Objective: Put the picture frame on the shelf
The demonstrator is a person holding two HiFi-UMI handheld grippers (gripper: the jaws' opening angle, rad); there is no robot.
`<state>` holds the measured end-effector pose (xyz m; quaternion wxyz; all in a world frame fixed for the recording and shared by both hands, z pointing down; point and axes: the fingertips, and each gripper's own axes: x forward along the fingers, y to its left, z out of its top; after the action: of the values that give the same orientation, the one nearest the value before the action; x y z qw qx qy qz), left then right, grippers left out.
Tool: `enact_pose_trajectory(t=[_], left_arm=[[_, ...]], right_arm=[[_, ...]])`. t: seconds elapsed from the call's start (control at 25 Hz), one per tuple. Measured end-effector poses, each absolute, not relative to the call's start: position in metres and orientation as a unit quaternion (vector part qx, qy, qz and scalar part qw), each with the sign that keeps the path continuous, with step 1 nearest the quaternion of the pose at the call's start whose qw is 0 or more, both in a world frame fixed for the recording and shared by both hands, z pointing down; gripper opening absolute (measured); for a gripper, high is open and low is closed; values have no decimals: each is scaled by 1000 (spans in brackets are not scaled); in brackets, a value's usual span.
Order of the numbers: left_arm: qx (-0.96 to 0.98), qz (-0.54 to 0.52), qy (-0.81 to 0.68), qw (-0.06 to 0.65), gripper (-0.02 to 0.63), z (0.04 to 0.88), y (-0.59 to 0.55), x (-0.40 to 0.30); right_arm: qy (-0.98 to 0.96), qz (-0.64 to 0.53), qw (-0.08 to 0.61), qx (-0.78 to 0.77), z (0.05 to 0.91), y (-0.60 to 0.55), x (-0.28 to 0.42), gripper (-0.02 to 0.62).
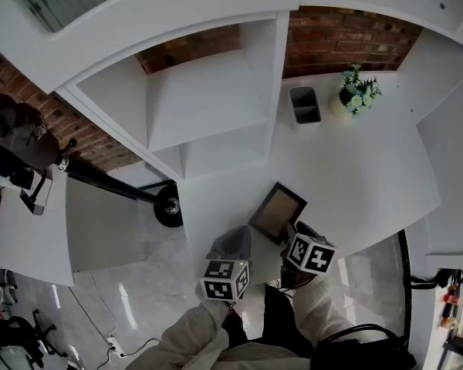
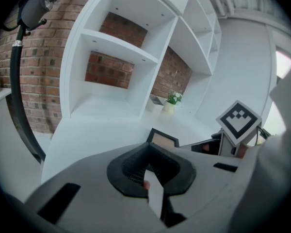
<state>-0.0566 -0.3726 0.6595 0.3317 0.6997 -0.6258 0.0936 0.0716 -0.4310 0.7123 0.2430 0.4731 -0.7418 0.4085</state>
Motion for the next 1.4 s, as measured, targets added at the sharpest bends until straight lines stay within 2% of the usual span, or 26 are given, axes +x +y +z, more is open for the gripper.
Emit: enact_pose_trajectory(t=[0.56, 1.0, 1.28, 1.4], left_arm=[[690, 91, -630, 344, 8, 670, -373, -72], [696, 96, -624, 342, 8, 670, -373, -73], [695, 100, -626, 338, 8, 664, -363, -78], [698, 98, -626, 334, 8, 658, -358, -78]], right_arm=[[-720, 415, 262, 491, 726, -438, 72, 120], [-703, 395, 308, 505, 728, -439, 70, 120], [-697, 400, 299, 514, 728, -441, 69, 115], [-692, 414, 275, 524, 728, -441, 71, 89]])
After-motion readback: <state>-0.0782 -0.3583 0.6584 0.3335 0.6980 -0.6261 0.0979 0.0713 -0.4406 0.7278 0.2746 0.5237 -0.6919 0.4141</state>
